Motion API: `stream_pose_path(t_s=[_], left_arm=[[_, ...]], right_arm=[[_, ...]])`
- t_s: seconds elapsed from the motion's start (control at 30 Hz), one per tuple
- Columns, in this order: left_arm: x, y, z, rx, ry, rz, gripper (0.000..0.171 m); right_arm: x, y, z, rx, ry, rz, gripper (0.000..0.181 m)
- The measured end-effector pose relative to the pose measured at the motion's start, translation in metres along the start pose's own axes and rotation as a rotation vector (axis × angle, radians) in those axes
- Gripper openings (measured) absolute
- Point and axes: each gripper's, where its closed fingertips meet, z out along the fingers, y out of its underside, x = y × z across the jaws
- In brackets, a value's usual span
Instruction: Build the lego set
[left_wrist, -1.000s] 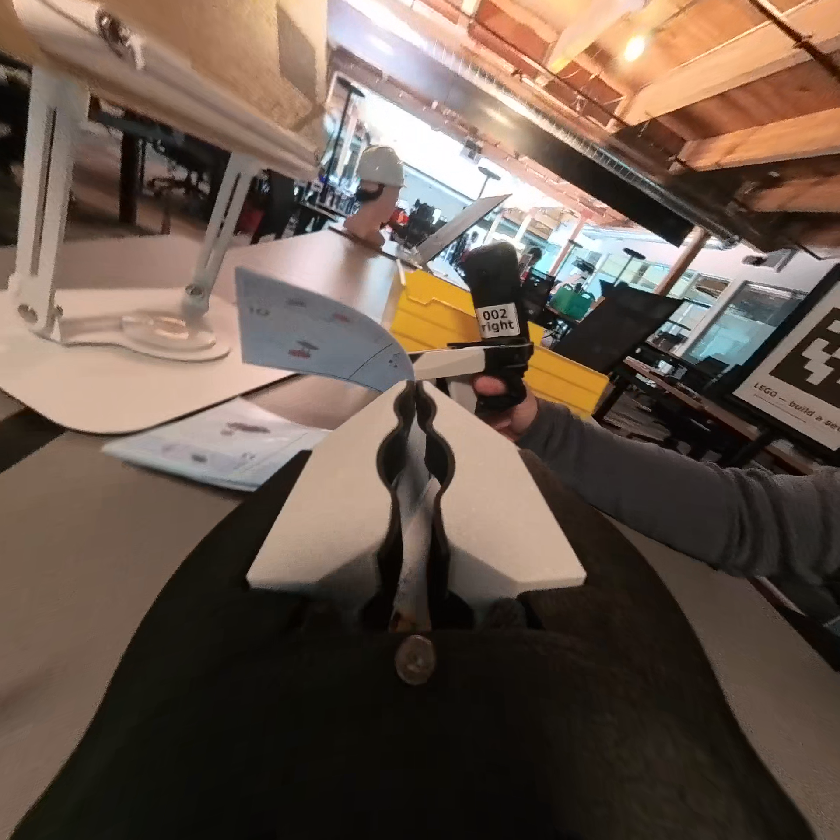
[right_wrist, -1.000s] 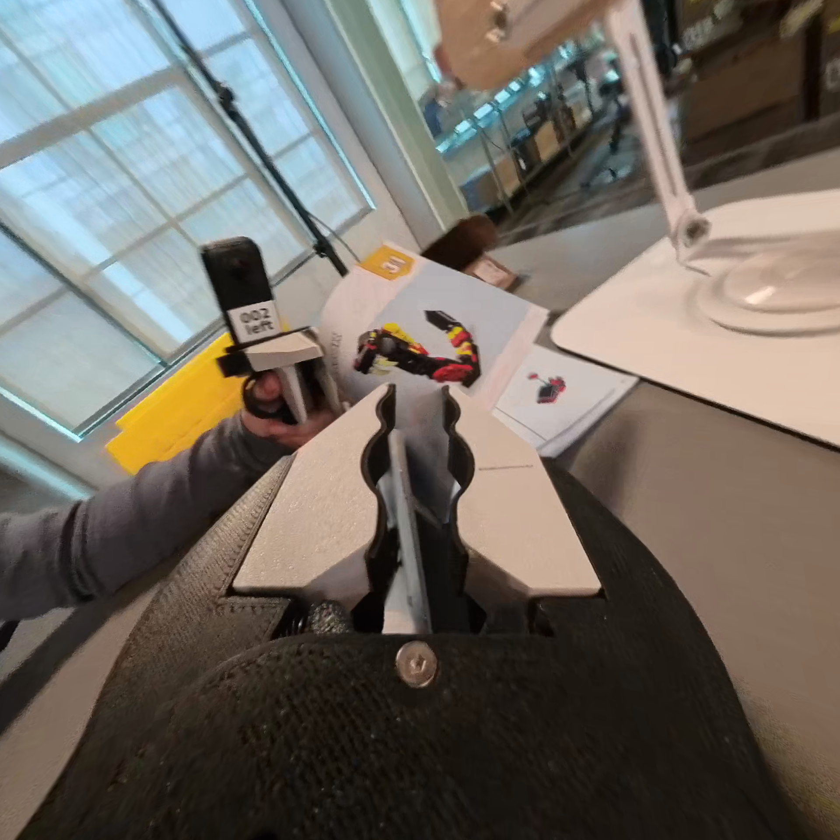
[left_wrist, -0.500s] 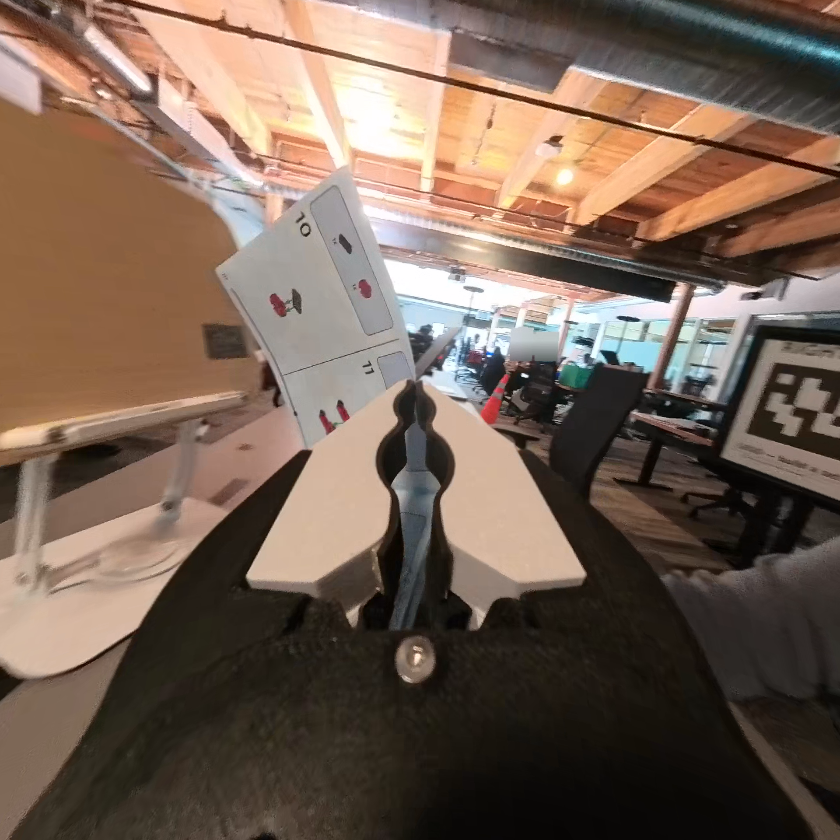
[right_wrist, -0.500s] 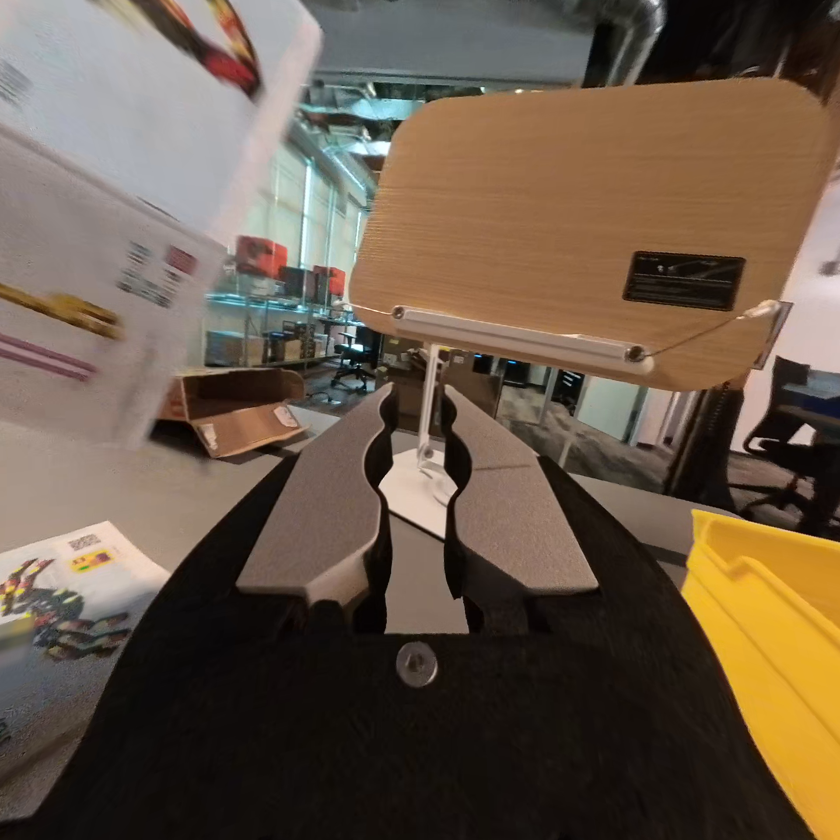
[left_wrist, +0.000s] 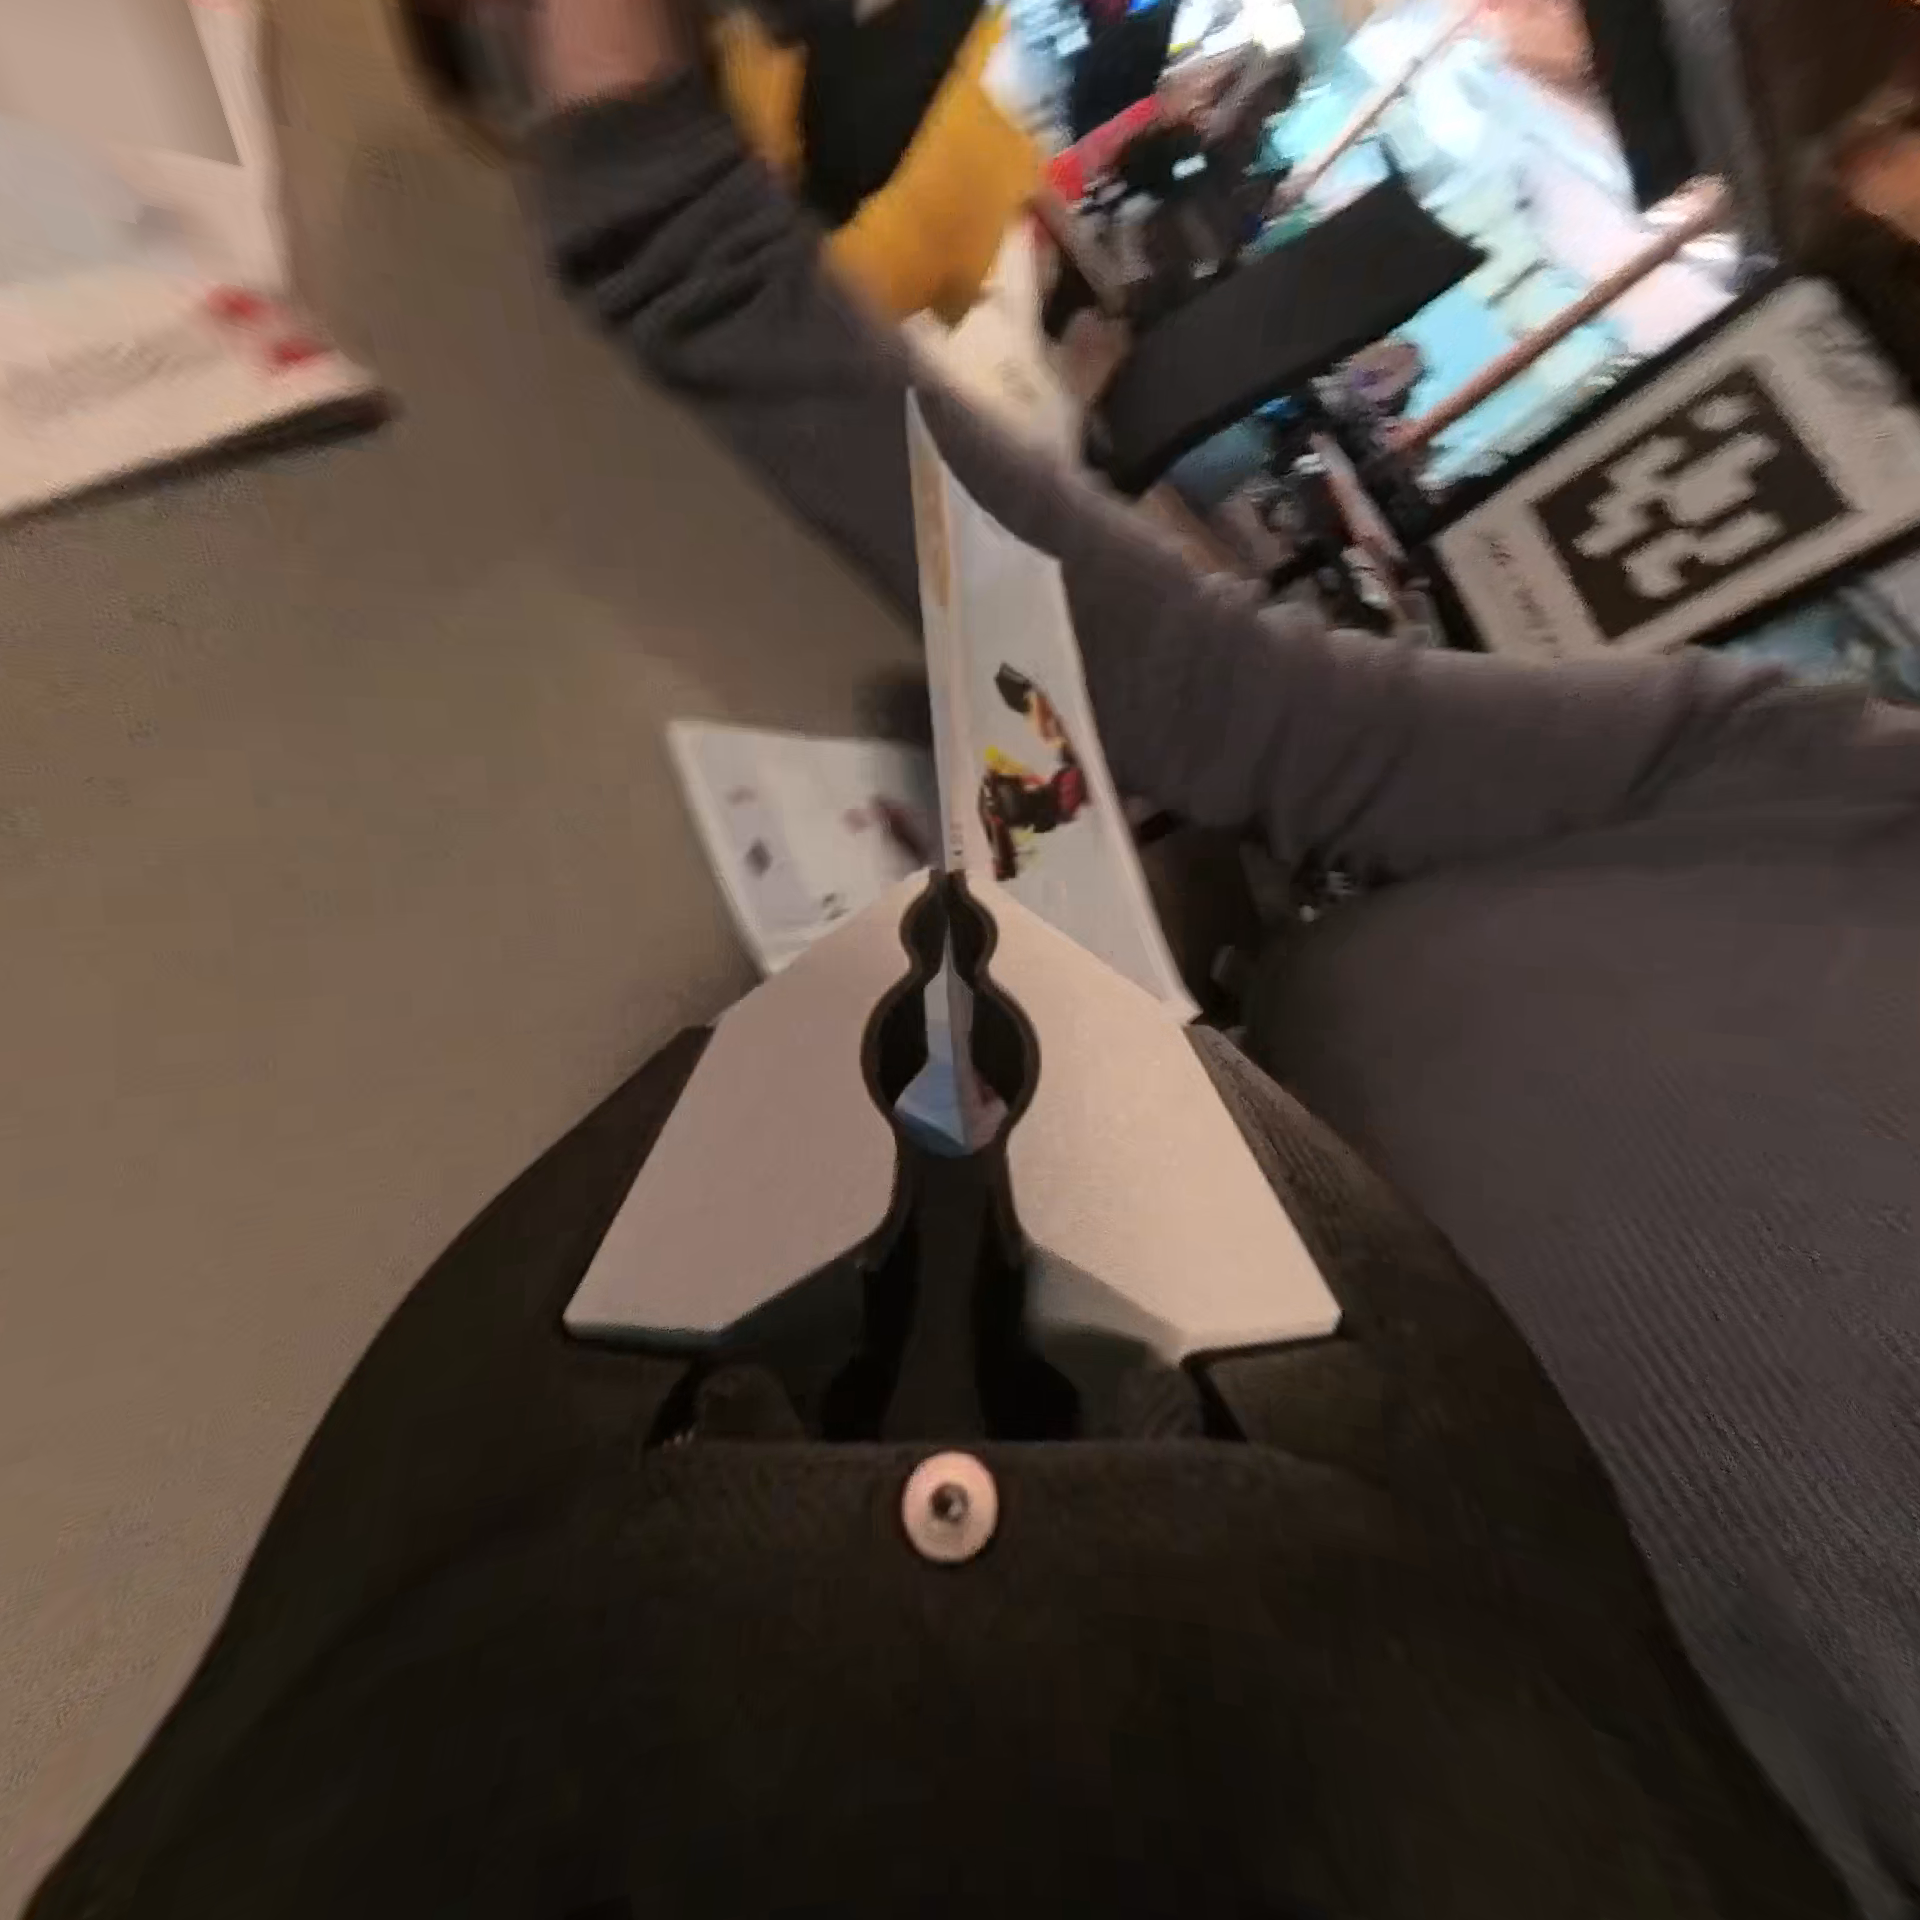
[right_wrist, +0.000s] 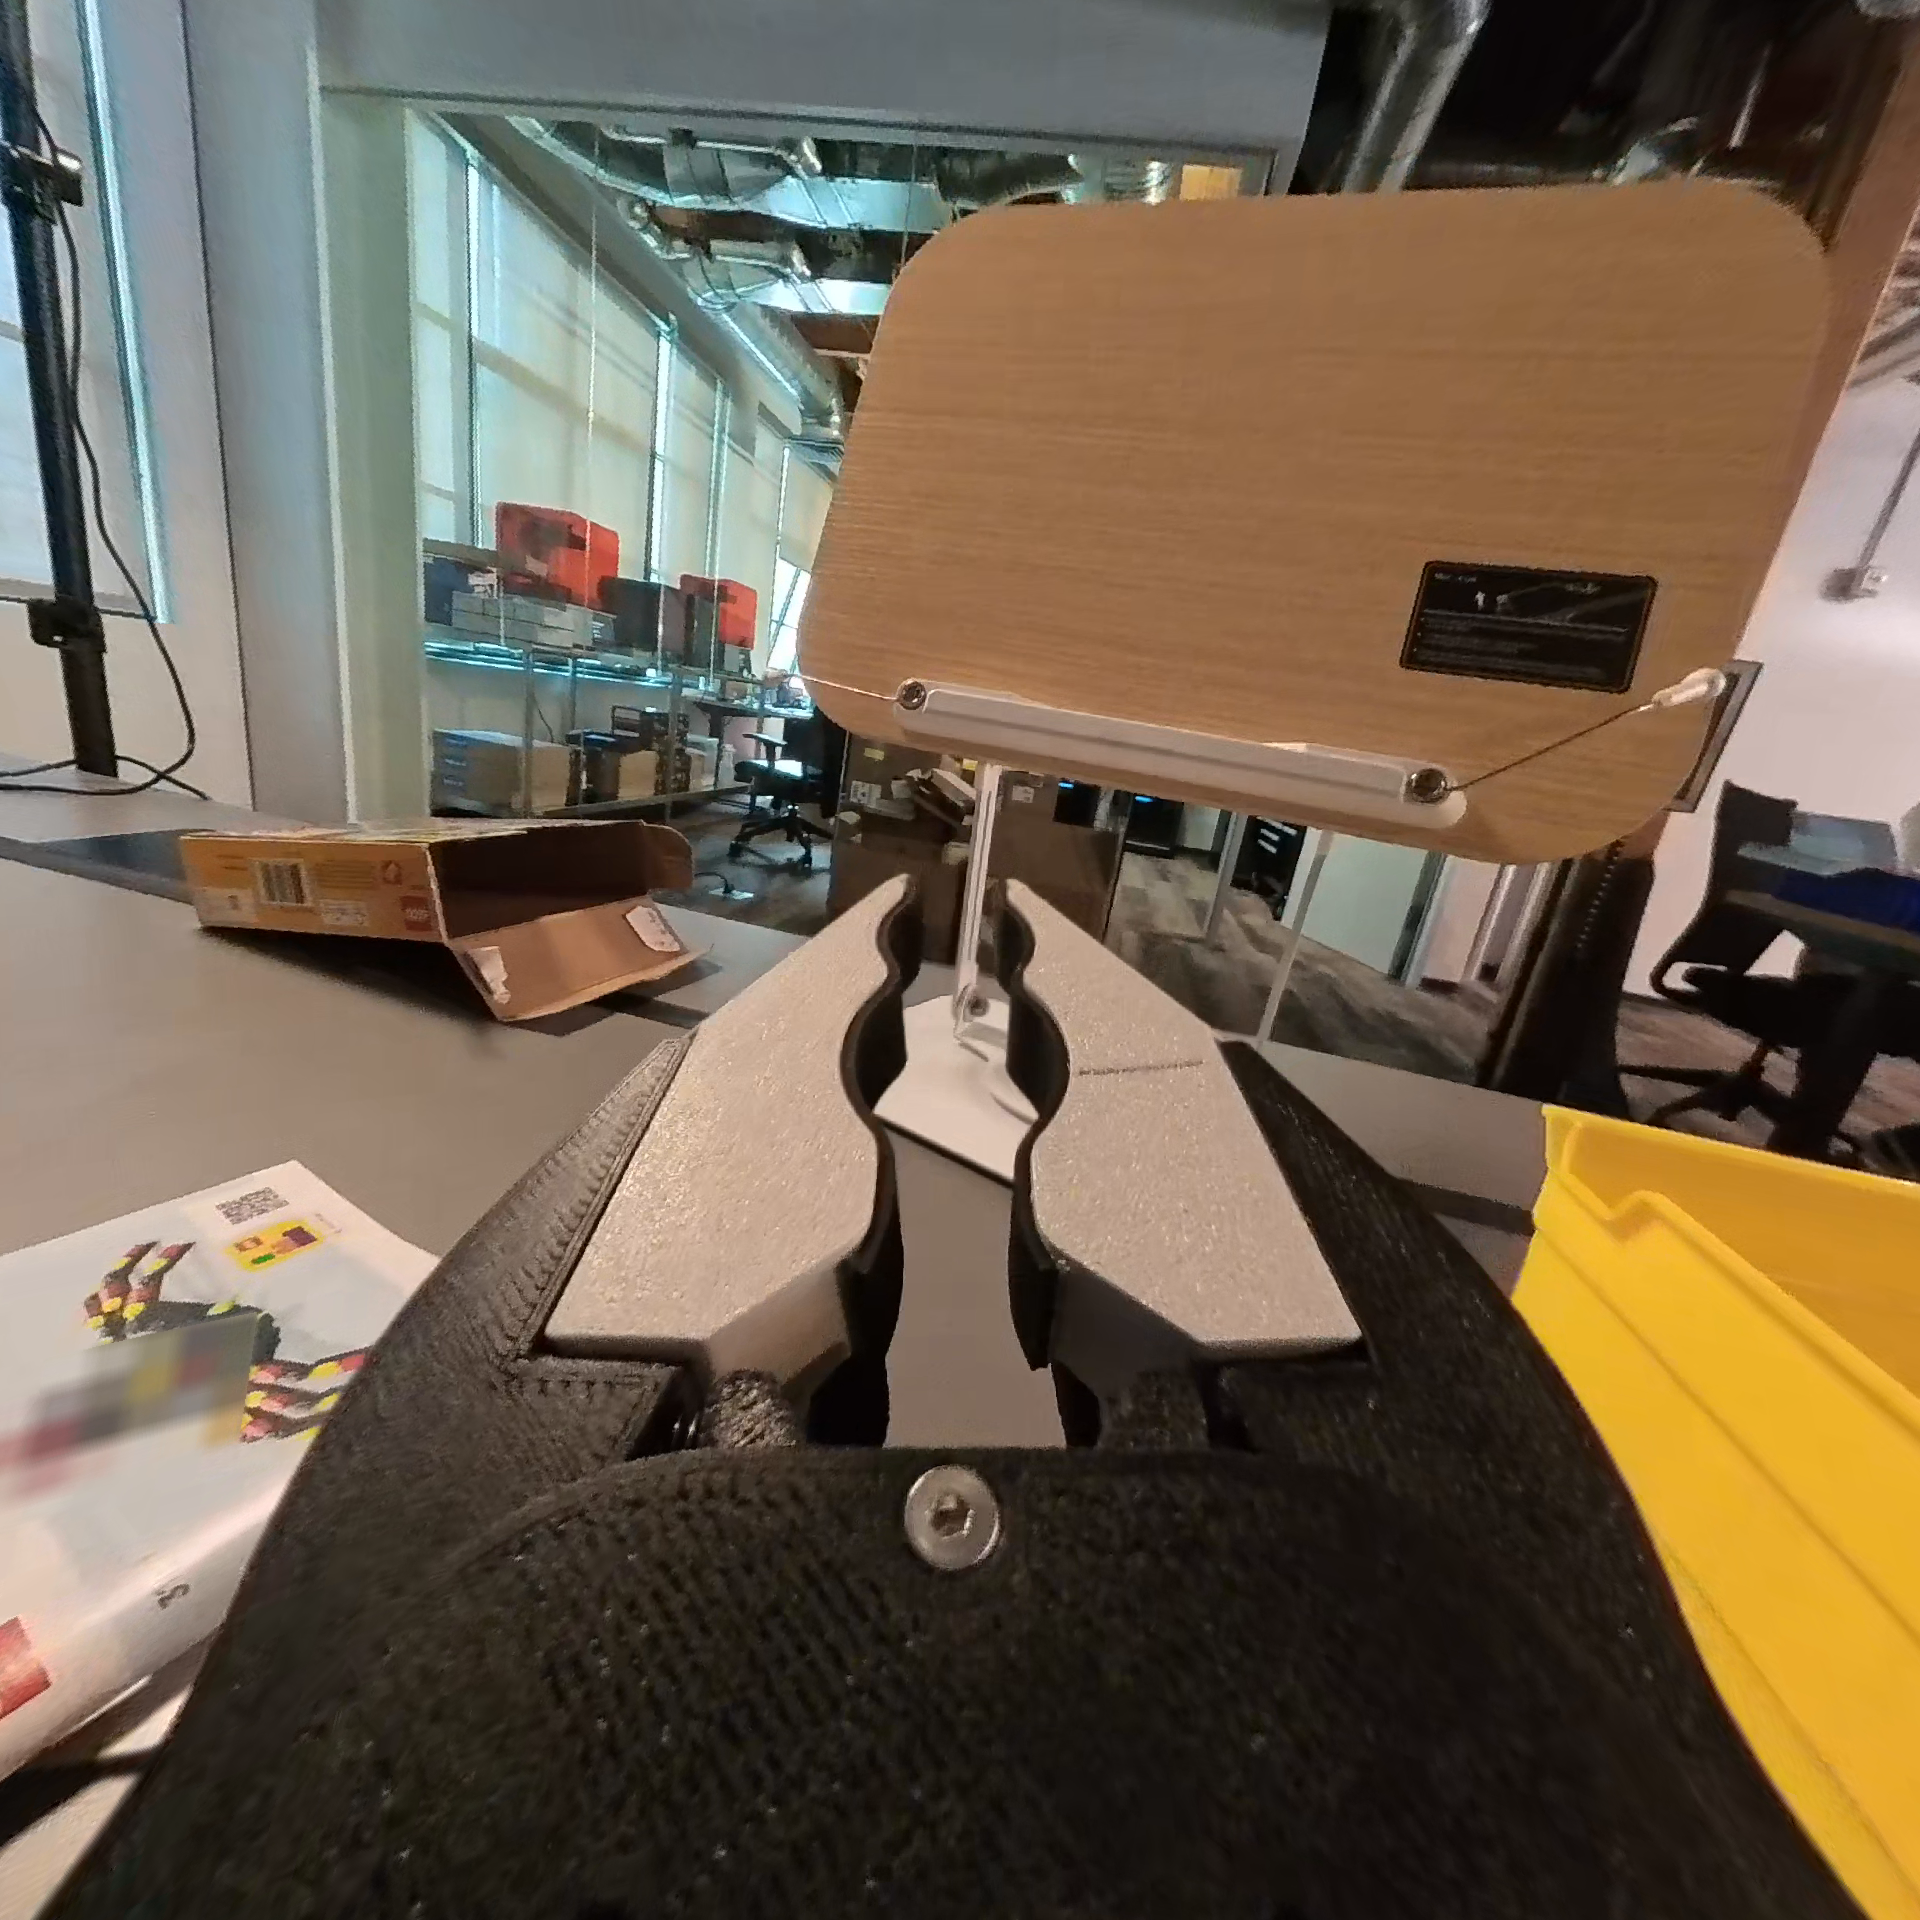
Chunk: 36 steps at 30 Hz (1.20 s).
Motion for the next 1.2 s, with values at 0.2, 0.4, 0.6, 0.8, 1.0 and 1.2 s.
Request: stream_pose_path(t_s=[0.2,0.4,0.6,0.8,1.0,1.2], left_arm=[[-0.057,-0.026,-0.021,0.111,-0.428,0.076,0.073],[-0.071,-0.082,-0.040,0.300,-0.761,0.567,0.061],[-0.110,-0.106,-0.034,0.290,-0.794,0.814,0.065],[-0.114,-0.133,-0.067,0.507,-0.876,0.830,0.055],[-0.157,-0.119,-0.066,0.217,-0.968,0.610,0.010],[-0.193,-0.094,-0.046,-0.095,-1.017,0.593,0.000]], right_arm=[[-0.015,-0.004,-0.010,-0.009,-0.018,-0.027,0.011],[-0.068,0.010,-0.021,-0.139,-0.251,-0.058,0.026],[-0.107,0.060,-0.047,-0.555,-0.563,-0.028,0.061],[-0.117,0.085,-0.057,-0.842,-0.573,0.204,0.088],[-0.112,0.076,-0.062,-0.977,-0.472,0.720,0.053],[-0.110,0.081,-0.070,-1.050,-0.442,0.898,0.053]])
